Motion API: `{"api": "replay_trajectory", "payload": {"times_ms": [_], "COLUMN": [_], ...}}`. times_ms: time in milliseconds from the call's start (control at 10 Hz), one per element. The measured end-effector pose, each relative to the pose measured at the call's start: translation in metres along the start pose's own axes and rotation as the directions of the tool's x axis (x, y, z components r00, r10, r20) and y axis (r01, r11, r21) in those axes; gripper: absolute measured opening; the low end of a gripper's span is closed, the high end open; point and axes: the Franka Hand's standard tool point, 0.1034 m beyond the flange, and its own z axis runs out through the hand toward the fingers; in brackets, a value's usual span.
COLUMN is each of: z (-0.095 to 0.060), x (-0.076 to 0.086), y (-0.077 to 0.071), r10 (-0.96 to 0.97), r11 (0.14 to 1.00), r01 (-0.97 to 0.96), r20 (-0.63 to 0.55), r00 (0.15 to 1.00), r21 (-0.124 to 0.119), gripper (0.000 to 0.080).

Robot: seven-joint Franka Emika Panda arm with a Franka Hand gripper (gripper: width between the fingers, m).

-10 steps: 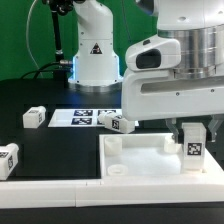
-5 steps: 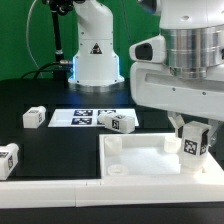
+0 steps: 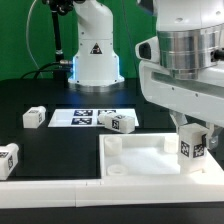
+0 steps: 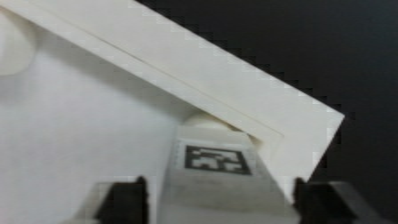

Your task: Assemble one leg

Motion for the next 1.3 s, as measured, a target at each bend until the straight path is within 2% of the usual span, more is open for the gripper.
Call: {"api": "replay_trajectory", "payload": {"times_ms": [100,200,300,400,500,600,700,800,900,1000,1100,1200,1300], "z": [-0.001,-0.002,-0.001,-0.001,-0.002,-0.001,0.000,0.000,-0.001,-0.001,0.000,0.000,0.000], "x": [0.003,0.007,0.006,0.006,0.013,0.014,0.014,0.015,0.014,0.014,0.015,0.015,0.014], "y": [0.001,0.003,0.003,0.002,0.006,0.009,0.009,0.009,0.007,0.008,0.008,0.008,0.008], "r10": [-0.224,-0.421,-0.562,-0.619,-0.641,-0.686,-0.727,-0.813,-0.849,-0.817,-0.818,-0.801,-0.754], "r11": [0.975,0.907,0.827,0.785,0.767,0.727,0.686,0.582,0.528,0.576,0.575,0.599,0.657], "r01": [0.224,0.421,0.562,0.619,0.642,0.686,0.727,0.812,0.848,0.816,0.817,0.800,0.753], "r20": [-0.002,-0.004,-0.004,-0.012,-0.045,-0.043,-0.042,-0.042,-0.042,-0.044,-0.043,-0.044,-0.046], "r00": [0.975,0.907,0.827,0.785,0.766,0.726,0.686,0.581,0.526,0.575,0.574,0.597,0.655], "r21": [0.000,-0.006,-0.011,-0.004,0.006,-0.002,-0.005,-0.025,-0.042,-0.038,-0.038,-0.037,-0.032], "gripper": [0.0559,0.0633,0.0633,0.0645,0.0645,0.0648,0.0648,0.0648,0.0648,0.0648,0.0648,0.0530,0.0394]}}
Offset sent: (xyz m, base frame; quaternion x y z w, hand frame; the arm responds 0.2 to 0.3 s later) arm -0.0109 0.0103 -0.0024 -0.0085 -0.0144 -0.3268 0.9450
